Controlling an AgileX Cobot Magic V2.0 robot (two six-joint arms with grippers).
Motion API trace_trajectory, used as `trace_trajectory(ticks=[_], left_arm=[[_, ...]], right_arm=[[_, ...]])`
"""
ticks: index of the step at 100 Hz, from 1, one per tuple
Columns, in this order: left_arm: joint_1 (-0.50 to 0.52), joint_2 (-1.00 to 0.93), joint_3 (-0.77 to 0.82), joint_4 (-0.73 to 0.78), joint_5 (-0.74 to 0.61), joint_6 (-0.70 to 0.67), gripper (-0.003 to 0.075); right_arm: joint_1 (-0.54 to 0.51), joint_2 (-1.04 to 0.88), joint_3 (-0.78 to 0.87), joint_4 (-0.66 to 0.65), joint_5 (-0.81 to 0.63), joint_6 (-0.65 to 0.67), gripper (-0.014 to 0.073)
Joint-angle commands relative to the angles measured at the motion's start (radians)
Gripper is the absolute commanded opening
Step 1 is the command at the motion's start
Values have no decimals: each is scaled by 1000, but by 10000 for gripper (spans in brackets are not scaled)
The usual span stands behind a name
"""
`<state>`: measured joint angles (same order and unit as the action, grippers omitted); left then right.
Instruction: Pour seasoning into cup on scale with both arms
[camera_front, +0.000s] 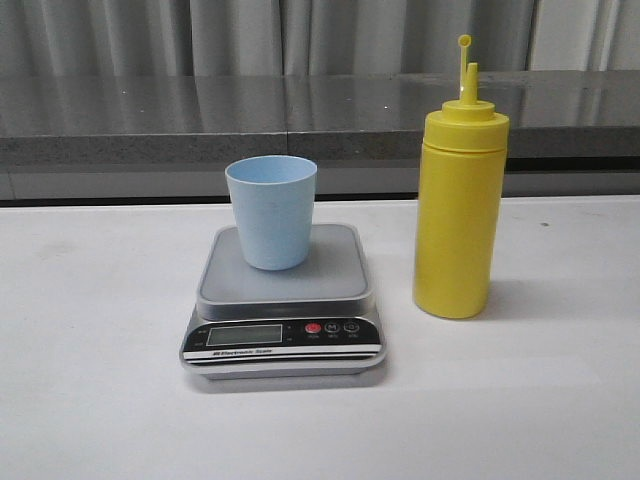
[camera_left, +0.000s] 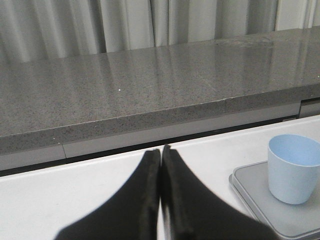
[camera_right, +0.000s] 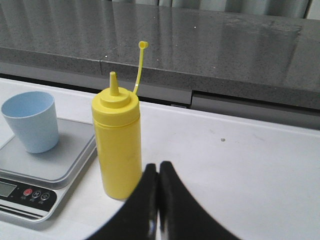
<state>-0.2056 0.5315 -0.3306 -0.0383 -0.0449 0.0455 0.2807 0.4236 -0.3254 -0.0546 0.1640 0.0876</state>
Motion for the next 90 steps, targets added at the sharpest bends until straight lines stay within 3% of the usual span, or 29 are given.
trace_trajectory(ticks=[1, 90], left_arm=[[3, 3, -26, -6, -82, -3, -18], [3, 3, -26, -6, -82, -3, -18]], right_arm=[[-6, 3, -38, -12, -70, -11, -121], [-21, -64, -12, -35, -2, -11, -121]])
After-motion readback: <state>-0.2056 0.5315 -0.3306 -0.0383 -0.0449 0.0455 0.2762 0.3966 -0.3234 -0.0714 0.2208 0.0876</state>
